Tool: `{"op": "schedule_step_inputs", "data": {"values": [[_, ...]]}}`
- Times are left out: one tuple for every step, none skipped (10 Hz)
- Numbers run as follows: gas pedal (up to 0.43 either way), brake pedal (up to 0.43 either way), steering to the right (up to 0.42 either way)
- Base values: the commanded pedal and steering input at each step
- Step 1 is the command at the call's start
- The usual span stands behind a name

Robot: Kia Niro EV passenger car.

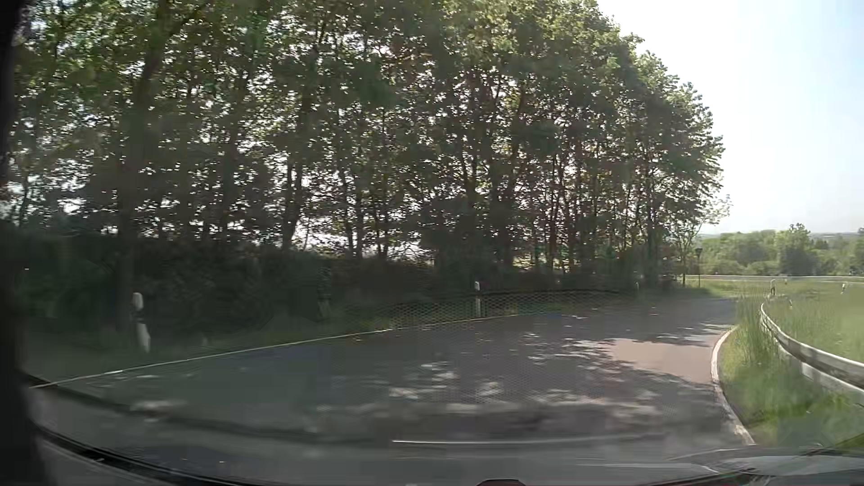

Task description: Follow the waypoints while adhering to traffic rules and regulations

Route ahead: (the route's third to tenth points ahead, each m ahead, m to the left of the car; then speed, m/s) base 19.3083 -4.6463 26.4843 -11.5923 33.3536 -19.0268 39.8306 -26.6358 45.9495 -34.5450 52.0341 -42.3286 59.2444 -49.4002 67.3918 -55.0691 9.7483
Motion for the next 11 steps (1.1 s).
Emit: {"op": "schedule_step_inputs", "data": {"values": [[0.067, 0.0, 0.196], [0.079, 0.0, 0.196], [0.079, 0.0, 0.196], [0.087, 0.0, 0.195], [0.098, 0.0, 0.193], [0.118, 0.0, 0.192], [0.13, 0.0, 0.192], [0.13, 0.0, 0.192], [0.138, 0.0, 0.191], [0.138, 0.0, 0.188], [0.138, 0.0, 0.186]]}}
